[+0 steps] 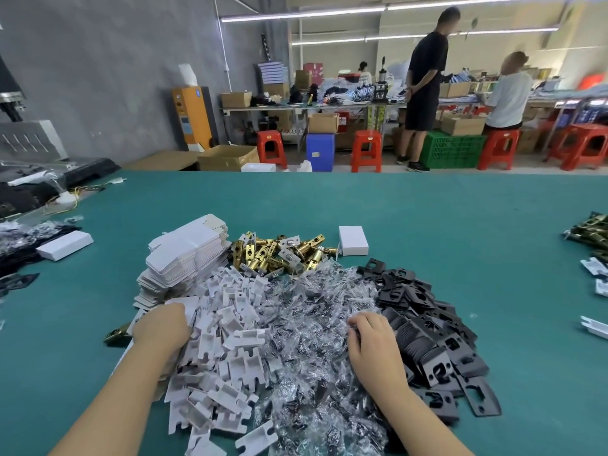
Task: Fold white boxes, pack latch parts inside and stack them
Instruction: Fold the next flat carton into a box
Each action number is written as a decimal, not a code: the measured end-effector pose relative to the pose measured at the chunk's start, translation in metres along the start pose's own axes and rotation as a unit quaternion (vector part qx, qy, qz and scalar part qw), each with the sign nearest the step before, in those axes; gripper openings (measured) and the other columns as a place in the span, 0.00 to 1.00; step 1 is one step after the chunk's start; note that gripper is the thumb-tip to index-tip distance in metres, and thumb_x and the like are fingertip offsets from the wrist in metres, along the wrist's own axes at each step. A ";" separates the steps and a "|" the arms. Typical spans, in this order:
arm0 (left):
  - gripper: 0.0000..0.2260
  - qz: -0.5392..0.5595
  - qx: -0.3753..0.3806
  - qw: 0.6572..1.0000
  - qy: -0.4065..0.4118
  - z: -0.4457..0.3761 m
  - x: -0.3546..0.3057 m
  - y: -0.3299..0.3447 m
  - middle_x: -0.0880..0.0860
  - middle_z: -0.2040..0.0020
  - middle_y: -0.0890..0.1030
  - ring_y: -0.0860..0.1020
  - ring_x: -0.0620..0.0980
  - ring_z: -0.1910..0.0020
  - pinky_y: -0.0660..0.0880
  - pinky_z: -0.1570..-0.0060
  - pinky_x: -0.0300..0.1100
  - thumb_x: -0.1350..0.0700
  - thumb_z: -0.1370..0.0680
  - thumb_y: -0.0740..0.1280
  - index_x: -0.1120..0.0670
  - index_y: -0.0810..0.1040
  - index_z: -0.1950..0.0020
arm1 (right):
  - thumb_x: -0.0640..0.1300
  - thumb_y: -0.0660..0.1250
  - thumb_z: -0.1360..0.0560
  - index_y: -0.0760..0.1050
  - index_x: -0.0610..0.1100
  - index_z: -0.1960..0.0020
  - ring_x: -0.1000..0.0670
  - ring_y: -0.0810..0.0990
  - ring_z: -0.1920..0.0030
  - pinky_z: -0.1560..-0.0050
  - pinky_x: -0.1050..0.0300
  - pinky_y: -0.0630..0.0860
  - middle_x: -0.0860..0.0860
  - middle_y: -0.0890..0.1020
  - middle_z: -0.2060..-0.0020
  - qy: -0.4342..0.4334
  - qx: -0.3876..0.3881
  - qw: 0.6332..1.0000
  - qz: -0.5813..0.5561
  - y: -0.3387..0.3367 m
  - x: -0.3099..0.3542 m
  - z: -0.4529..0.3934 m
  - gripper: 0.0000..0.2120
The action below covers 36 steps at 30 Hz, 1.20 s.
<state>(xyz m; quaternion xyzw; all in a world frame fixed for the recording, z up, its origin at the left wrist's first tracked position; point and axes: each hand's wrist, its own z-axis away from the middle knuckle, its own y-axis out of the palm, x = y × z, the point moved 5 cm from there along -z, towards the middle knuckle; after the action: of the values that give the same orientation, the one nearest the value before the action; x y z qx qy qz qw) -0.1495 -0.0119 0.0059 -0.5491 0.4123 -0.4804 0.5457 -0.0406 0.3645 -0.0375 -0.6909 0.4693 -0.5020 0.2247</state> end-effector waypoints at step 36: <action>0.06 0.232 -0.333 0.902 0.145 0.064 -0.054 -0.112 0.56 0.69 0.79 0.72 0.56 0.72 0.68 0.70 0.45 0.63 0.18 0.66 0.62 0.82 0.46 | 0.45 0.62 0.16 0.80 0.45 0.41 0.52 0.73 0.41 0.33 0.56 0.69 0.54 0.79 0.45 0.013 0.002 1.000 -0.019 0.001 -0.001 -0.004 0.09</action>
<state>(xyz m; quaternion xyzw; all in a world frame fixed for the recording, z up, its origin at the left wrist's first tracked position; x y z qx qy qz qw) -0.1059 0.0606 0.1167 -0.5116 0.7388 -0.2488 0.3613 -0.0443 0.3655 -0.0374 -0.6925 0.4577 -0.5166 0.2101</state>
